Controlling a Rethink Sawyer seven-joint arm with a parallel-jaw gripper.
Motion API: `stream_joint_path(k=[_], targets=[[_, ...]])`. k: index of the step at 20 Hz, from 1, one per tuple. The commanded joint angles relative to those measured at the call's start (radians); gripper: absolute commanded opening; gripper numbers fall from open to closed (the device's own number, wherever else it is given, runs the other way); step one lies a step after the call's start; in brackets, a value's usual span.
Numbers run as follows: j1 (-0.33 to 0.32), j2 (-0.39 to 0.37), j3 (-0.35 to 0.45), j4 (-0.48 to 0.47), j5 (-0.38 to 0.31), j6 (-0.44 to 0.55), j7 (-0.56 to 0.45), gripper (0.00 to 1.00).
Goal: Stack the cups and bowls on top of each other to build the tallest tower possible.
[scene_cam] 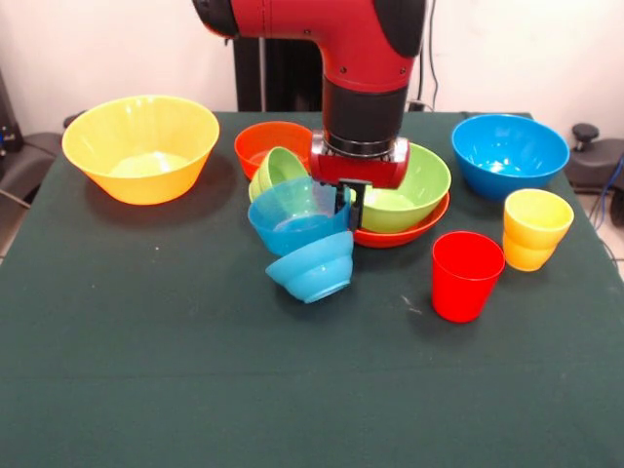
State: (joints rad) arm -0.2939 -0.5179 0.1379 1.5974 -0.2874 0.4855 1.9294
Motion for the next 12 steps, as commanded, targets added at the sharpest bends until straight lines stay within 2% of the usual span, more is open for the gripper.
stream_joint_path(k=[1,12], targets=[[0.000,0.086,0.023,-0.047,-0.005,-0.038,0.073,0.00],[0.001,0.078,0.032,-0.085,0.022,0.012,0.068,0.00]])
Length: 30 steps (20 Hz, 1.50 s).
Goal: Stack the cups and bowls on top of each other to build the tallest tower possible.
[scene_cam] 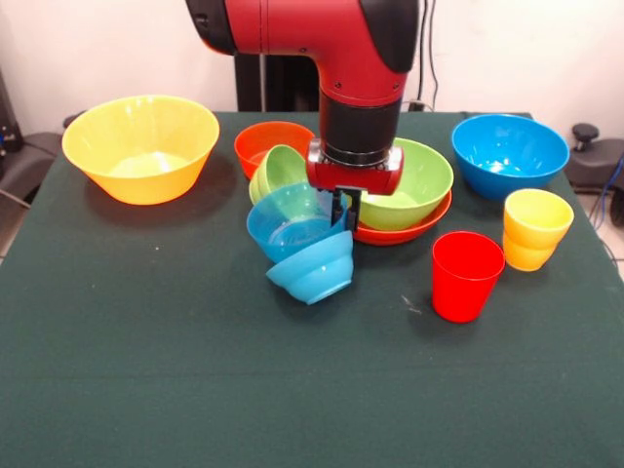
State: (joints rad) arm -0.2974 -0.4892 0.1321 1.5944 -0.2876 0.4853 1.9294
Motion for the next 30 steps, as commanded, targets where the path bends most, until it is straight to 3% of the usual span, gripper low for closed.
stream_joint_path(k=[1,8,16,23,30], targets=[[0.012,0.056,0.038,-0.092,0.029,0.014,0.079,0.00],[0.052,0.054,0.029,-0.112,0.069,0.038,0.129,0.00],[0.075,0.069,0.016,-0.198,0.115,0.112,0.106,0.00],[0.043,0.123,0.030,-0.309,0.100,0.158,0.002,0.00],[0.028,0.148,0.034,-0.317,0.077,0.123,-0.003,0.00]])
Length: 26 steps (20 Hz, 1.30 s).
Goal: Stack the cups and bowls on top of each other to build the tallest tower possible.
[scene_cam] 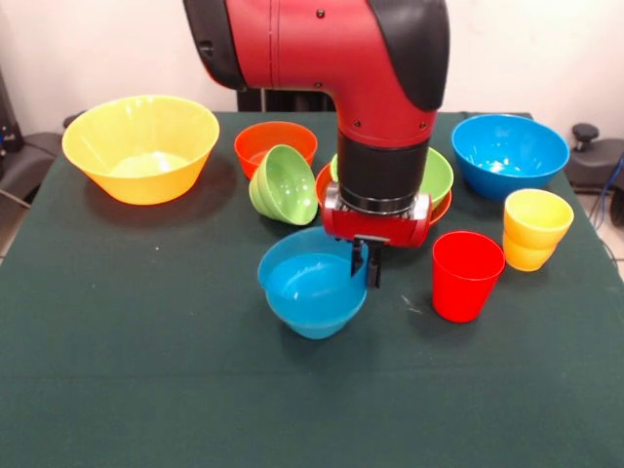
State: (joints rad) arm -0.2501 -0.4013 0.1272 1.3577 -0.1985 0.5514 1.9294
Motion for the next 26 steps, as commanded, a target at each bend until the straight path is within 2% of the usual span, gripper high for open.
stream_joint_path(k=[1,9,18,19,26], targets=[[-0.020,0.062,0.039,-0.080,-0.014,0.052,-0.002,0.00],[-0.015,0.074,0.017,-0.070,-0.031,0.021,0.015,0.00],[-0.010,0.070,-0.004,-0.011,-0.033,-0.029,0.060,0.00],[-0.011,0.069,-0.007,-0.008,-0.031,-0.021,0.061,1.00],[-0.006,0.067,-0.022,-0.004,-0.029,-0.010,0.064,1.00]])
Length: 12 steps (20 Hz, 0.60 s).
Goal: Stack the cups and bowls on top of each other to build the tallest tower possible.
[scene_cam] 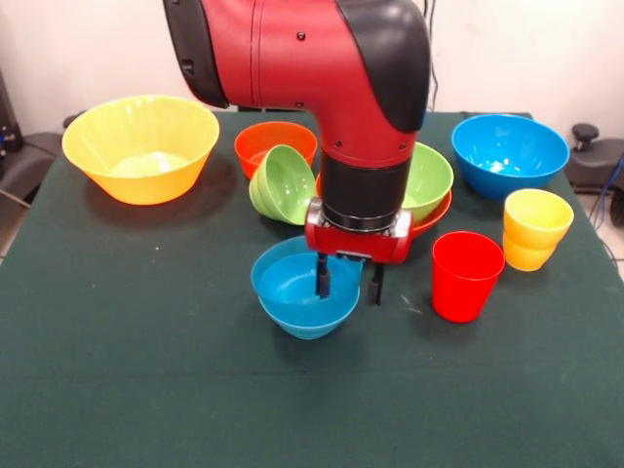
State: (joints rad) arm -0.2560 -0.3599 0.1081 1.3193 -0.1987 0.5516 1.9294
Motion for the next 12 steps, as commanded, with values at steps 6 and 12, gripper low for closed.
stream_joint_path(k=[6,12], targets=[[-0.003,0.035,-0.003,0.015,-0.042,-0.047,0.046,1.00],[-0.003,-0.018,-0.006,0.080,-0.024,-0.022,0.053,1.00]])
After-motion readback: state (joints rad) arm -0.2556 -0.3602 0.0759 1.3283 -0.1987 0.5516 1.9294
